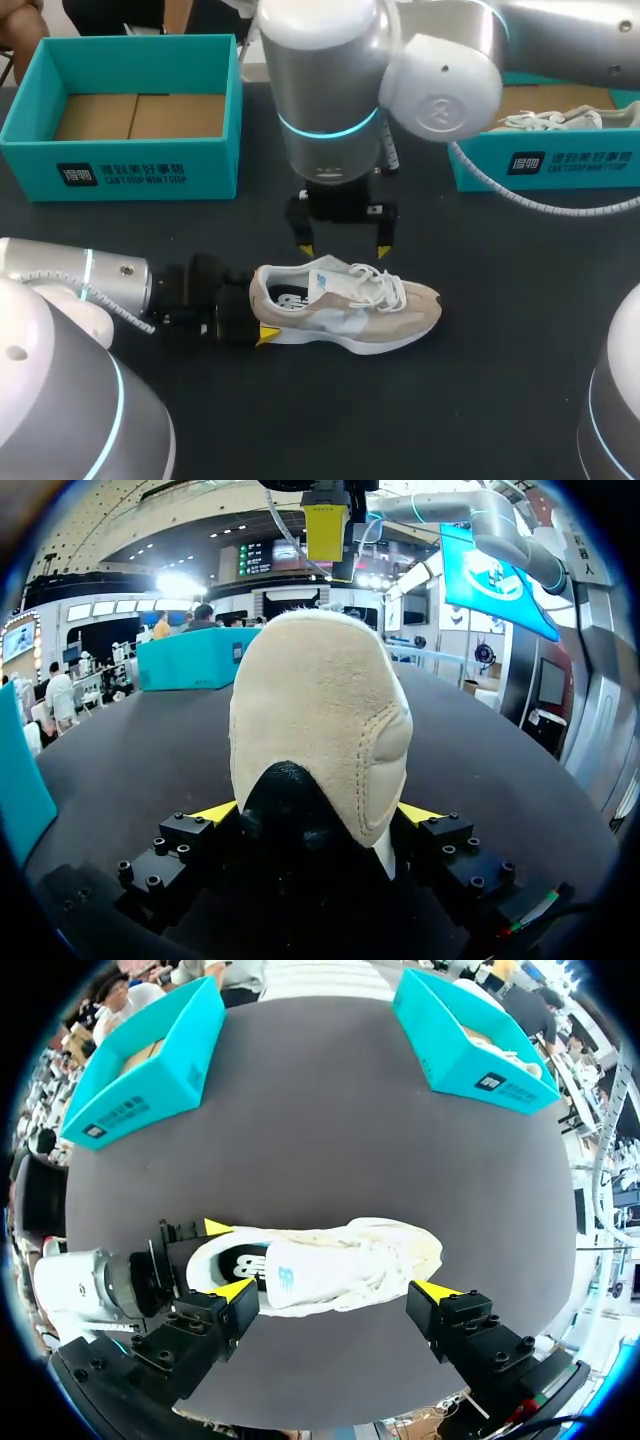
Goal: Take the shoe out of the shoebox, open the shoe tongue, remove and reinsert the insole, then place the shoe into the shoebox
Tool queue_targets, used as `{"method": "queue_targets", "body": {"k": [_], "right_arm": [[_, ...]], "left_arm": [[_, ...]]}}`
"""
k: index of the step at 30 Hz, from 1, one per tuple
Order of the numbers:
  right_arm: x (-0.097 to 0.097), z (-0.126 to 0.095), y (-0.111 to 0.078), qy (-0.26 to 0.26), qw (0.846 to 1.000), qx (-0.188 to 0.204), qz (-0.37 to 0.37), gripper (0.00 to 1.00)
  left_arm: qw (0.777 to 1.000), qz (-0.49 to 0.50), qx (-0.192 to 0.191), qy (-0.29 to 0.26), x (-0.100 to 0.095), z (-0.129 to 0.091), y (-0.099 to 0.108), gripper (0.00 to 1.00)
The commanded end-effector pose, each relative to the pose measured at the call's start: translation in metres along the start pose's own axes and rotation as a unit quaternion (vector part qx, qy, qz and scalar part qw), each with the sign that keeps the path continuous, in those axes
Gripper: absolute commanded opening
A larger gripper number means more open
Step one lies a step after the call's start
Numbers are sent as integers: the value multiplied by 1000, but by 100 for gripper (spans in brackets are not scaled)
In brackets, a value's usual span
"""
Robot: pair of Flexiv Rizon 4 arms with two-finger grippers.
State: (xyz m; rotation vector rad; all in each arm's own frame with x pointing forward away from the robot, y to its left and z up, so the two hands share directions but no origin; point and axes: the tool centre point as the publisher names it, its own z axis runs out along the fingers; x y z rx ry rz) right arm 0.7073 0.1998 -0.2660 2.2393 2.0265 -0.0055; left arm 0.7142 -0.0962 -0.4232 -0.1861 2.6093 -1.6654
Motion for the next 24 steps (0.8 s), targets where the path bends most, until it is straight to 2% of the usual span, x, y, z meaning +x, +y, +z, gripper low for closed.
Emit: {"method": "queue_targets", "body": {"k": [1, 12, 23, 24], "right_arm": [[37, 6, -16, -67, 995, -8, 69, 100], [55, 26, -30, -142, 984, -12, 111, 100], [58, 48, -24, -147, 982, -19, 118, 100], [58, 51, -24, -164, 978, -24, 127, 100]], "left_arm": [[1000, 0, -2, 0, 2, 2, 2, 0], [1000, 0, -2, 0, 2, 2, 2, 0], [1000, 0, -2, 0, 2, 2, 2, 0], [1000, 0, -2, 0, 2, 2, 2, 0]]}}
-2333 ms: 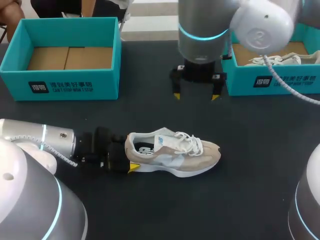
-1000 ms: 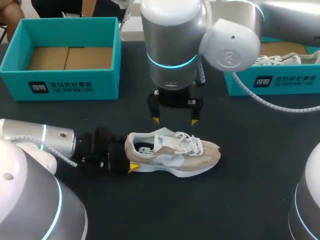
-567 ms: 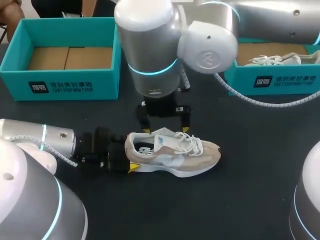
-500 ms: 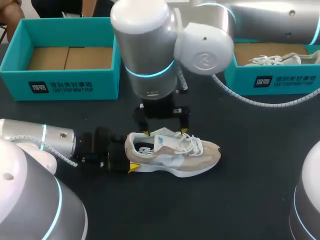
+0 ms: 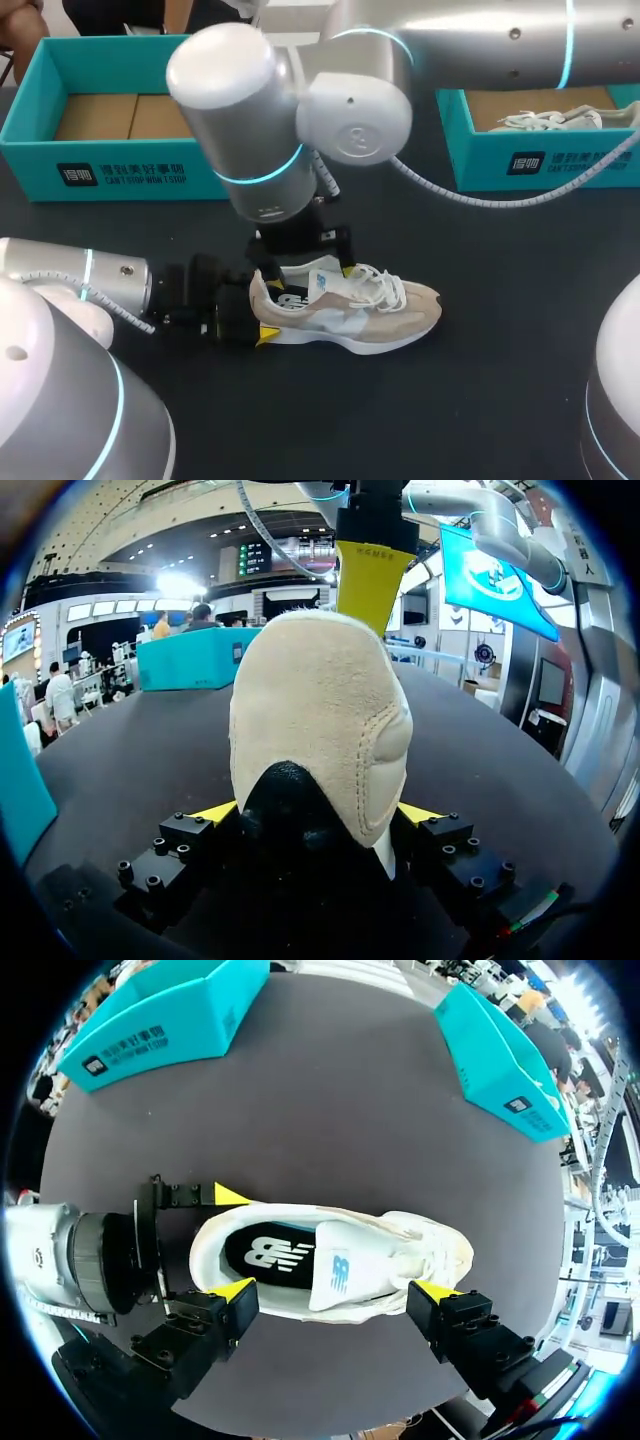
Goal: Take the shoe out of the shoebox, open the shoe tongue, remove and reinsert the insole, then place the shoe into the shoebox
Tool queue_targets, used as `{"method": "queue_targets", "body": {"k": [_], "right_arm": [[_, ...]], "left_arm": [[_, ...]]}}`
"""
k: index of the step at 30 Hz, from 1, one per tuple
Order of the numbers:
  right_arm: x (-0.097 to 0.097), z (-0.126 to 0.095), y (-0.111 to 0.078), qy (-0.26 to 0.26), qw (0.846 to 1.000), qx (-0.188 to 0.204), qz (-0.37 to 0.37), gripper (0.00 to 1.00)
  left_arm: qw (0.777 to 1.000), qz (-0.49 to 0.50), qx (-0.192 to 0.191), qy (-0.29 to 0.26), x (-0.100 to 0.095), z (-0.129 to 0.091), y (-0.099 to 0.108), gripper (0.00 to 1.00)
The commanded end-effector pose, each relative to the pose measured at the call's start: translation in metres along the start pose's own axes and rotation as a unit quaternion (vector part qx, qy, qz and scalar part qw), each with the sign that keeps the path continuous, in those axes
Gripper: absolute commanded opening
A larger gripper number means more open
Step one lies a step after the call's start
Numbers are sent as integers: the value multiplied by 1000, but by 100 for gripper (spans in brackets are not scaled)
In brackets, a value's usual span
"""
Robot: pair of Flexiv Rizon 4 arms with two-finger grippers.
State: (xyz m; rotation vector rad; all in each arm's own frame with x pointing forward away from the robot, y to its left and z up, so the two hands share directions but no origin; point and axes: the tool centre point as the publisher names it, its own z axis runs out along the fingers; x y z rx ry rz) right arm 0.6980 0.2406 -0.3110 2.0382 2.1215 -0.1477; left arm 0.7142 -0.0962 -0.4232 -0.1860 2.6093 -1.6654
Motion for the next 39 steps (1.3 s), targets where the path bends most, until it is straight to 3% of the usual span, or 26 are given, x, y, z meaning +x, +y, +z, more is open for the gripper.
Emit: {"method": "queue_targets", "body": {"k": [1, 5, 13, 37, 38, 39], "right_arm": [[16, 9, -4, -108, 974, -7, 199, 100], [10, 16, -2, -109, 971, -20, 212, 100], [-1, 33, -5, -100, 967, -11, 236, 100], [-35, 39, -1, -121, 938, -24, 325, 100], [-36, 37, 0, -124, 937, -24, 326, 99], [-37, 34, 0, -125, 936, -24, 327, 89]], "left_arm": [[1000, 0, -2, 0, 2, 2, 2, 0], [1000, 0, -2, 0, 2, 2, 2, 0], [1000, 0, -2, 0, 2, 2, 2, 0], [1000, 0, -2, 0, 2, 2, 2, 0], [1000, 0, -2, 0, 2, 2, 2, 0], [1000, 0, -2, 0, 2, 2, 2, 0]]}}
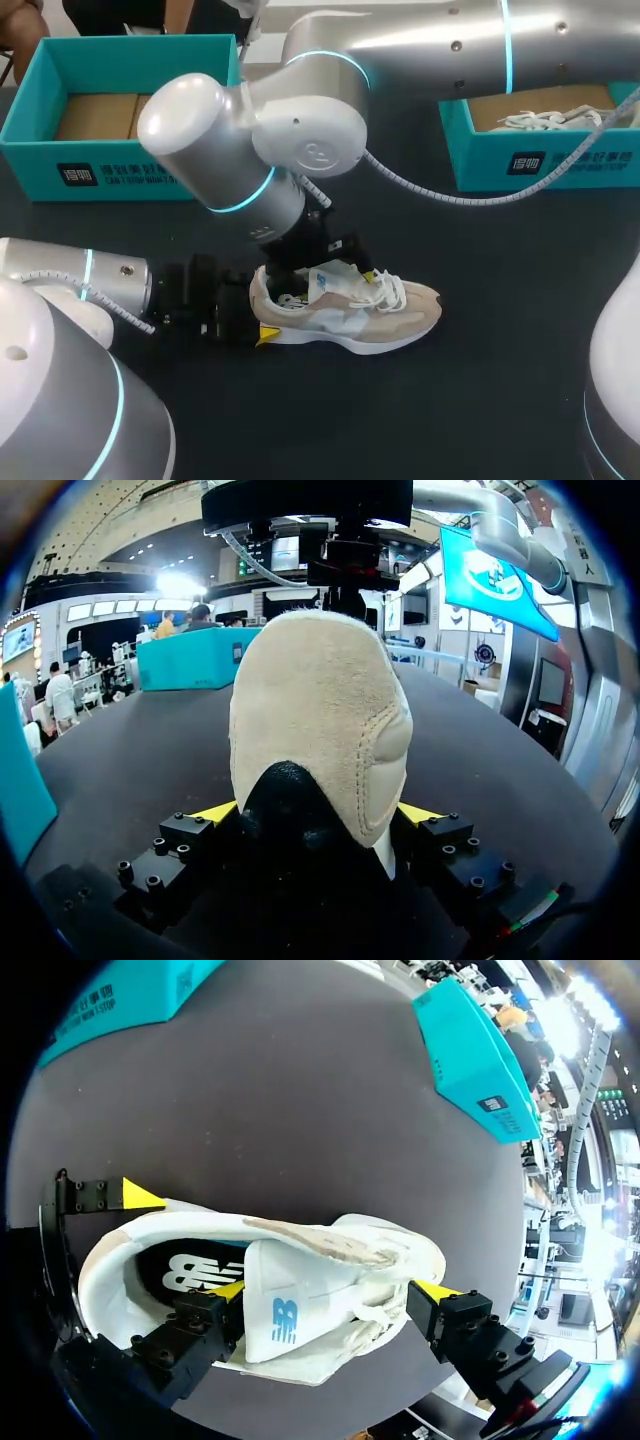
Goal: Take the shoe out of the shoebox, open the shoe tongue, remove and reinsert the insole, then place the shoe into the shoebox
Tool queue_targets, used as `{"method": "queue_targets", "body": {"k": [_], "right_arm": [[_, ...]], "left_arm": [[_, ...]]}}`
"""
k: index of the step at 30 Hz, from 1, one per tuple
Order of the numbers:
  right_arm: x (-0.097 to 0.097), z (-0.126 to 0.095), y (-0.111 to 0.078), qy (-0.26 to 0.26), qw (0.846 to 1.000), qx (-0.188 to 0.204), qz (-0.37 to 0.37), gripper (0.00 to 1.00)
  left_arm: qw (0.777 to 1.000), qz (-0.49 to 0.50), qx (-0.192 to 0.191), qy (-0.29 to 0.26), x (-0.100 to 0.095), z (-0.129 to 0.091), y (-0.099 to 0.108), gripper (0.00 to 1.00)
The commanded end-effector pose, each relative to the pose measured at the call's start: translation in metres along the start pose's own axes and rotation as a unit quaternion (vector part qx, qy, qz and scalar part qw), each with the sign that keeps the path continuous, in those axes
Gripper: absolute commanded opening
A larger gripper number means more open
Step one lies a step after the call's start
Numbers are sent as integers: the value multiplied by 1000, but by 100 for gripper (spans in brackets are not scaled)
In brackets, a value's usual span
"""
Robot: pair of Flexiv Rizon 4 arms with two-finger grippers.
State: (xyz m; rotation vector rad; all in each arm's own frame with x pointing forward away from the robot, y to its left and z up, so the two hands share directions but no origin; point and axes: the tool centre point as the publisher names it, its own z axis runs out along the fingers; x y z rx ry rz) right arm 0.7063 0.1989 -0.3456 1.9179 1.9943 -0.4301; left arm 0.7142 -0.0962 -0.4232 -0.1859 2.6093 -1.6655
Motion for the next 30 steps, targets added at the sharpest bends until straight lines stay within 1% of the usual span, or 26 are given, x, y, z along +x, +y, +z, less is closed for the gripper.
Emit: {"method": "queue_targets", "body": {"k": [1, 2, 3, 6, 8, 10, 15, 19, 21, 24, 26, 27, 30], "right_arm": [[-6, -9, -5, -1, 942, -4, 336, 84], [-8, -12, -5, -3, 941, -5, 337, 59], [-9, -13, -6, -5, 941, -3, 338, 49], [-13, -21, -8, -10, 940, -4, 341, 47], [-16, -22, -10, -12, 940, -5, 342, 47], [-20, -23, -12, -14, 939, -4, 343, 45], [-32, -23, -15, -10, 939, 4, 344, 46], [-38, -22, -14, -7, 941, 6, 338, 45], [-47, -21, -12, -6, 942, 5, 336, 41], [-56, -18, -11, -7, 942, 5, 337, 40], [-62, -16, -11, -6, 941, 4, 337, 37], [-63, -16, -11, -6, 941, 4, 337, 37], [-70, -11, -10, 4, 939, -2, 343, 31]], "left_arm": [[1000, 0, -2, 0, 2, 2, 2, 0], [1000, 0, -2, 0, 2, 2, 2, 0], [1000, 0, -2, 0, 2, 2, 2, 0], [1000, 0, -2, 0, 2, 2, 2, 0], [1000, 0, -2, 0, 2, 2, 2, 0], [1000, 0, -2, 0, 2, 2, 2, 0], [1000, 0, -2, 0, 2, 2, 2, 0], [1000, 0, -2, 0, 2, 2, 2, 0], [1000, 0, -2, 0, 2, 2, 2, 0], [1000, 0, -2, 0, 2, 2, 2, 0], [1000, 0, -2, 0, 2, 2, 2, 0], [1000, 0, -2, 0, 2, 2, 2, 0], [1000, 0, -2, 0, 2, 2, 2, 0]]}}
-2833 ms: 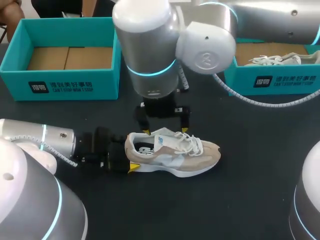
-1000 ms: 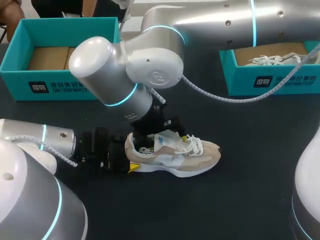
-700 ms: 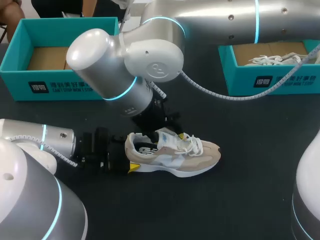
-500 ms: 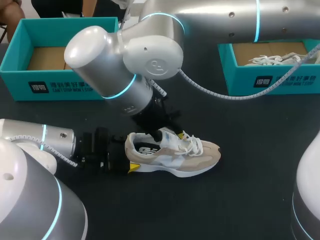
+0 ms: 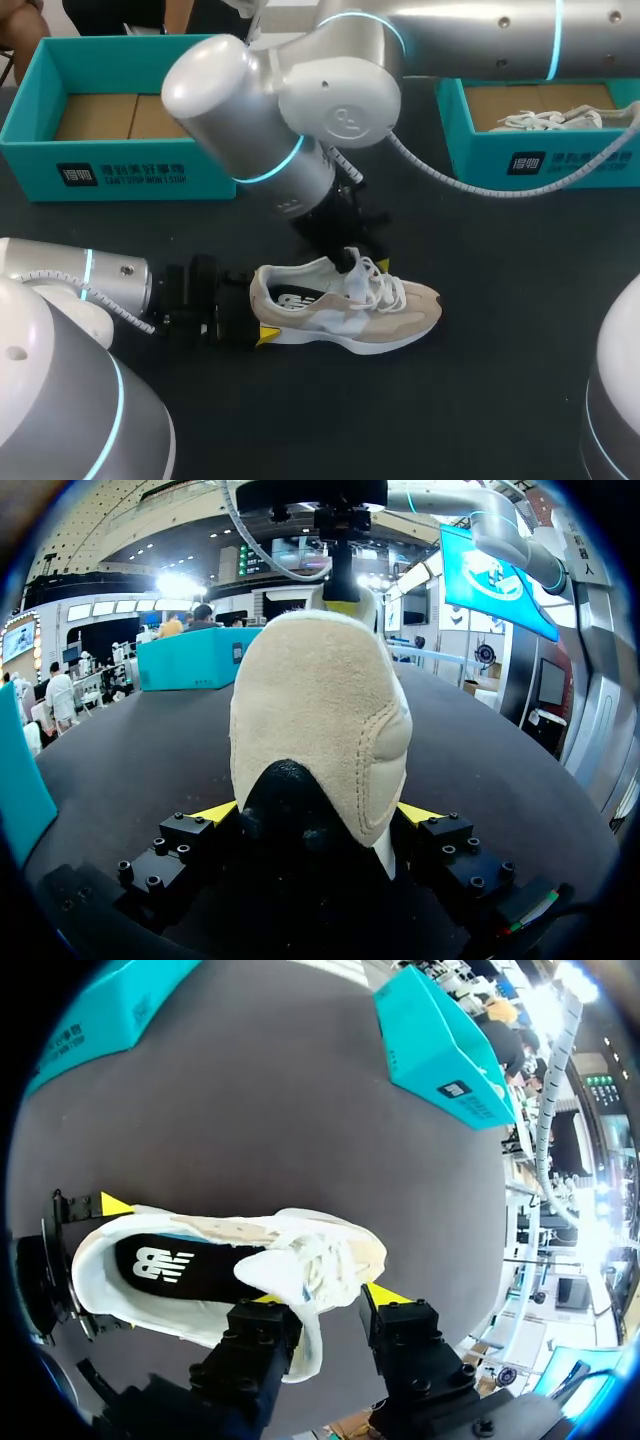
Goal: Take the shoe out of the shoebox, open the shoe tongue, remove and reinsert the insole, then place the shoe into the shoebox
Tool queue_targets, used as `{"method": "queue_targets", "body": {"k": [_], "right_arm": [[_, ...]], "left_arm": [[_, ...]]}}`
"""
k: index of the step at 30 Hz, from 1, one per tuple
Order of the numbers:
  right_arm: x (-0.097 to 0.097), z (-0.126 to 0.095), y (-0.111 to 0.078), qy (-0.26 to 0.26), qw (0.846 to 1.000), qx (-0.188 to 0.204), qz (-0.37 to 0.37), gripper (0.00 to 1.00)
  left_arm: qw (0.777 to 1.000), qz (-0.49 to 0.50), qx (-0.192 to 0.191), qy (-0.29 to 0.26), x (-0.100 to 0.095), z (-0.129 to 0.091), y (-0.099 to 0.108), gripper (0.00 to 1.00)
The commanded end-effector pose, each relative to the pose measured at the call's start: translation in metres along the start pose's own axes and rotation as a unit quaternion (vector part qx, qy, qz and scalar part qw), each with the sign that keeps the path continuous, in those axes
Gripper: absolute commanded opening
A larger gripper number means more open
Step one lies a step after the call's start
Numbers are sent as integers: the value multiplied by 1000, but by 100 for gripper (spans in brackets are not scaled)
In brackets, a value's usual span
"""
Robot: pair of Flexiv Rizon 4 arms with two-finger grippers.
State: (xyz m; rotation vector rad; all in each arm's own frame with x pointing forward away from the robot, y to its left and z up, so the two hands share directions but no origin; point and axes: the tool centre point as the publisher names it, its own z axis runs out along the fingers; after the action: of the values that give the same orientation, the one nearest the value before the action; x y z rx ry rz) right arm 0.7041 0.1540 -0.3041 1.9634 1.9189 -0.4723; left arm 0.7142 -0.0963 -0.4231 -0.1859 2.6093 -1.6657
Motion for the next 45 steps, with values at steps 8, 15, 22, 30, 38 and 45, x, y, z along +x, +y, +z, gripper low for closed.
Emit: {"method": "queue_targets", "body": {"k": [8, 15, 22, 30, 38, 45], "right_arm": [[-20, 20, 0, 41, 948, -15, 317, 0], [-35, 39, 0, 54, 944, -22, 326, 0], [-46, 67, -2, 75, 939, -23, 335, 0], [-37, 97, -3, 104, 933, -12, 344, 8], [-31, 107, -11, 111, 931, 5, 348, 72], [-40, 85, -11, 93, 932, -1, 349, 100]], "left_arm": [[1000, 0, -2, 0, 2, 2, 2, 0], [1000, 0, -2, 0, 2, 2, 2, 0], [1000, 0, -2, 0, 2, 2, 2, 0], [1000, 0, -2, 0, 2, 2, 2, 0], [1000, 0, -2, 0, 2, 2, 2, 0], [1000, 0, -2, 0, 2, 2, 2, 0]]}}
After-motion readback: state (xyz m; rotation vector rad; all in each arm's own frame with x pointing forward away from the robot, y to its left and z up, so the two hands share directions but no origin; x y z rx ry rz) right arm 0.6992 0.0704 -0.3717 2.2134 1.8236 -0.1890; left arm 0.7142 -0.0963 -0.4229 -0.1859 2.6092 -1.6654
